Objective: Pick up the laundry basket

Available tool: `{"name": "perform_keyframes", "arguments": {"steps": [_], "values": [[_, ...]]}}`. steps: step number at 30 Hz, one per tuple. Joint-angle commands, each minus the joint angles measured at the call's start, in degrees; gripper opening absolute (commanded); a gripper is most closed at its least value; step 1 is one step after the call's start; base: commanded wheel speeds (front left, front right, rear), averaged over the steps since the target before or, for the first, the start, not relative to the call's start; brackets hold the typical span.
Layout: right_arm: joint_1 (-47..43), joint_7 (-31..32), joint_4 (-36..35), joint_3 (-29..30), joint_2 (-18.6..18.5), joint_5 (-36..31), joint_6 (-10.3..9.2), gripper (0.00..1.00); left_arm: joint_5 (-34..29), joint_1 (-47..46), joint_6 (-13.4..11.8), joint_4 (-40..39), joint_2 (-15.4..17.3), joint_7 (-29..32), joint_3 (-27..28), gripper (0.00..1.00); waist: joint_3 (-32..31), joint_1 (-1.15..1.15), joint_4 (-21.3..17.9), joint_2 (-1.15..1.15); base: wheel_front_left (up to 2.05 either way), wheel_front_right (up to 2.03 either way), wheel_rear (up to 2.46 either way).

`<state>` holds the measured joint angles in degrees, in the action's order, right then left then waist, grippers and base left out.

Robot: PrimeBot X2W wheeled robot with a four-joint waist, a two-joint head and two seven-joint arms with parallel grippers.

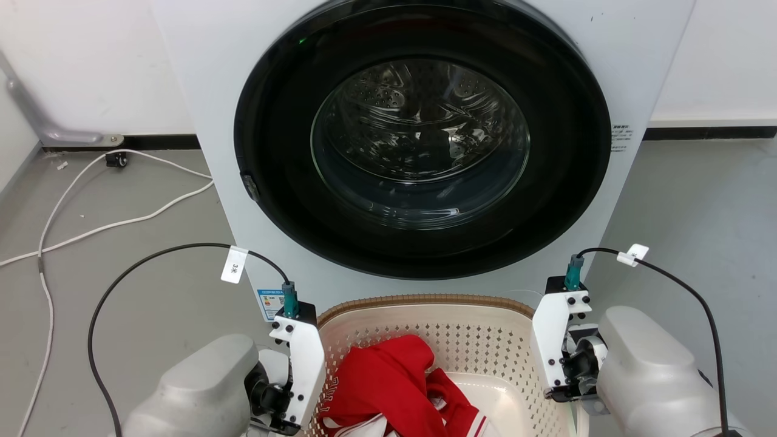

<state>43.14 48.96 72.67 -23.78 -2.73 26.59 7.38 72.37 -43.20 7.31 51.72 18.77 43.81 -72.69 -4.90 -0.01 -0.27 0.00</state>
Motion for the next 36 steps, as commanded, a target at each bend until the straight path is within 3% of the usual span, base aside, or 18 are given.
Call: {"name": "perform_keyframes", "arguments": {"steps": [1, 36], "values": [[-0.4, 0.0, -0.9, -0.7, -0.2, 0.9, 0.2, 0.0, -0.6, -0.4, 0.2, -0.1, -0.1, 0.9, -0.5, 0.0, 0.2, 0.01, -0.2, 0.0, 0.0, 0.0, 0.0], [2.0, -1.2, 0.7, -3.0, -0.2, 4.0, 0.2, 0.0, -0.3, -1.7, 0.2, 0.5, 0.3, 2.2, -0.8, 0.0, 0.9, 0.01, -0.2, 0.0, 0.0, 0.0, 0.0]]}}
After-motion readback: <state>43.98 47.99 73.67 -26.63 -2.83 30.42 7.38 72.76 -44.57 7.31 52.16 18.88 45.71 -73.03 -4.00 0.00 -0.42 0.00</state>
